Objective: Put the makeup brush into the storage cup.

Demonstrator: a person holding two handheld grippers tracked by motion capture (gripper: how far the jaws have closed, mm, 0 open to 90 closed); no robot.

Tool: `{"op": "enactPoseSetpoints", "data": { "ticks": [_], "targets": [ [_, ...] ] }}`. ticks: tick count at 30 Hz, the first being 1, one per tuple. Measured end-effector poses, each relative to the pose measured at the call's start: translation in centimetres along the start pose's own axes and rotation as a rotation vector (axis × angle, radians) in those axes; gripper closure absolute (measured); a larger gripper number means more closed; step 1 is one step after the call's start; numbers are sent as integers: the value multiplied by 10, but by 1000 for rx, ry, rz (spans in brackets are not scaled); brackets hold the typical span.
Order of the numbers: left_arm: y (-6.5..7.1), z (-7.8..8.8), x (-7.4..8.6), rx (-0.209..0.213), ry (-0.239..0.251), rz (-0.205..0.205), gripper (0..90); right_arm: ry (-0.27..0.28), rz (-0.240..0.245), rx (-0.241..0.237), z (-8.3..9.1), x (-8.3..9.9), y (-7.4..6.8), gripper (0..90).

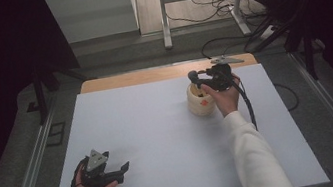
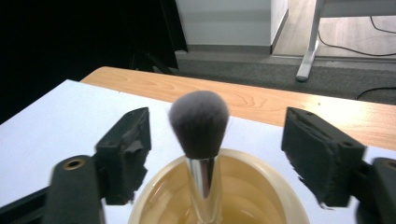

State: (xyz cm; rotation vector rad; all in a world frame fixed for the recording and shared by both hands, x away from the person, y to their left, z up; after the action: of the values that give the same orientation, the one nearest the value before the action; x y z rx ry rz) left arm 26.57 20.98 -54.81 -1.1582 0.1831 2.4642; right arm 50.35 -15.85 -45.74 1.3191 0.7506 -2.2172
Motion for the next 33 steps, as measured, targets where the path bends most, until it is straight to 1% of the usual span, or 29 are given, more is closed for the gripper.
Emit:
{"op": "enactPoseSetpoints", "data": {
  "ticks": [1, 6, 11, 15, 21, 24, 28, 33],
  "targets": [
    [0, 0, 0, 0, 0, 0, 161, -5, 3, 1, 1, 0, 0, 208],
    [0, 0, 0, 0, 0, 0, 161, -35, 0, -25, 3, 1, 0, 143],
    [1, 0, 0, 0, 1, -1, 161, -69, 8, -49, 3, 3, -2, 99],
    [1, 0, 0, -2, 4, 2, 161, -76, 12, -51, 4, 3, -3, 91],
    [0, 1, 0, -4, 7, 7, 161, -62, 20, -50, 8, 1, -7, 95],
    [0, 1, 0, -4, 2, 1, 161, -57, 25, -52, 11, 1, -9, 94],
    [1, 1, 0, -4, 3, 3, 161, -57, 33, -56, 14, 3, -12, 95],
    [2, 1, -1, -1, 5, 5, 161, -68, 25, -59, 16, 9, -11, 98]
  ]
}}
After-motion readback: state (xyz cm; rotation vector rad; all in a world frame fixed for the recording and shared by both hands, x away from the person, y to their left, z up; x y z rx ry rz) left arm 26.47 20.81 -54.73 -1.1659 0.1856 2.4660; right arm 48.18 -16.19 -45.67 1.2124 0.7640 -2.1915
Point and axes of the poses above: each handheld gripper's, and its own axes: z roughly backward along the jaws, x roughly out of its underside, y roughly to its right, the point moved 4 cm from there along -z, roughly forward along the jaws, and after that the axes turned 8 degrees about -x, right-handed, at the moved point
